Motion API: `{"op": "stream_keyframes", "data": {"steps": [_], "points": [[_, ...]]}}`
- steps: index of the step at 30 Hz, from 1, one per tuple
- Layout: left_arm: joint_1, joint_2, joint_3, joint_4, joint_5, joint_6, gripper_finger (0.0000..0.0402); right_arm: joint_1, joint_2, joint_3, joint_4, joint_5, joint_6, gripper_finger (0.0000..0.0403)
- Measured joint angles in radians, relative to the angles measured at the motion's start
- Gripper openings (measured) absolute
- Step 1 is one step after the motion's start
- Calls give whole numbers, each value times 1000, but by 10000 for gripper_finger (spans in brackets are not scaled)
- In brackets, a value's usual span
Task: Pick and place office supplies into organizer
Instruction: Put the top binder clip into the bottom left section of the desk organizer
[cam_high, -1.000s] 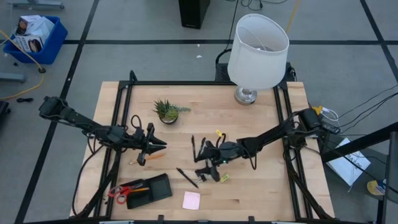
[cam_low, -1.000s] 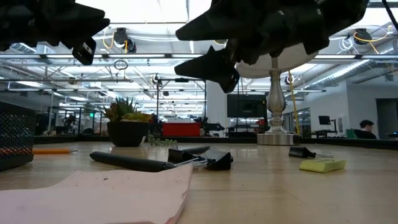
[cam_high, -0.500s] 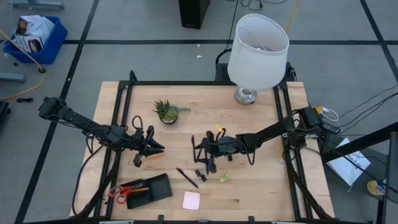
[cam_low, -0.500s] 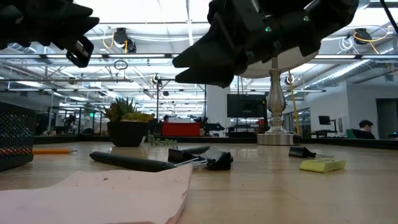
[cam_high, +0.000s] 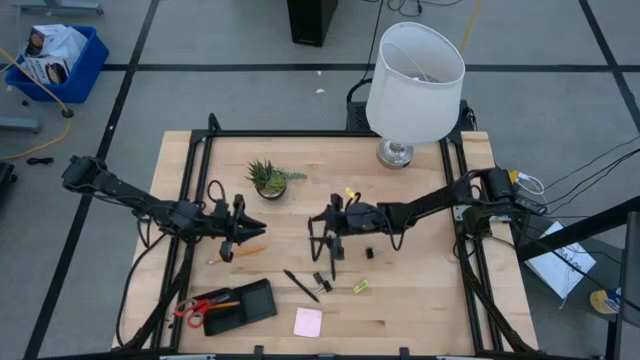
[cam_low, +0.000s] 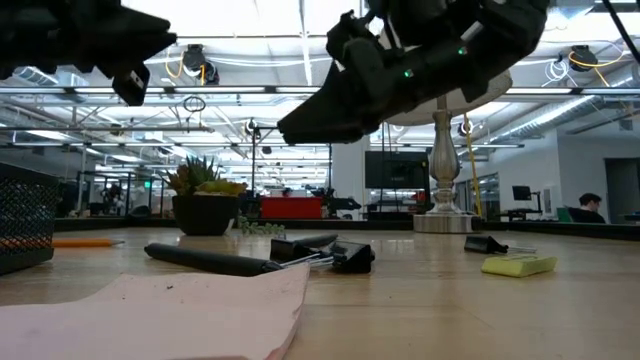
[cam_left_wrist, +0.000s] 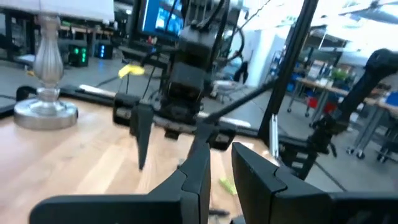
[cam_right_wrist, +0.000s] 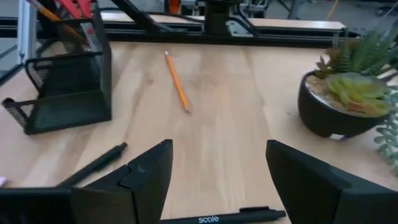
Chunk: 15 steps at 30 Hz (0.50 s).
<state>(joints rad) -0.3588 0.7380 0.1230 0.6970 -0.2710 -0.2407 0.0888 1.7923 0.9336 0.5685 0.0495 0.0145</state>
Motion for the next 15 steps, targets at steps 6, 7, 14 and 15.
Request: {"op": "stream_keyframes", "data": {"steps": [6, 7, 14, 15], "points": [[1, -19, 0, 90, -1, 6, 70, -11, 47, 69, -25, -77, -77, 241], [4, -24, 0, 76, 0, 15, 70, -13, 47, 69, -31, -76, -95, 241], [6, -36, 0, -44, 2, -162, 69, -26, 28, 69, -105, -73, -80, 239], [5, -36, 0, -63, 7, -189, 69, -25, 22, 69, -137, -73, -80, 238]]}}
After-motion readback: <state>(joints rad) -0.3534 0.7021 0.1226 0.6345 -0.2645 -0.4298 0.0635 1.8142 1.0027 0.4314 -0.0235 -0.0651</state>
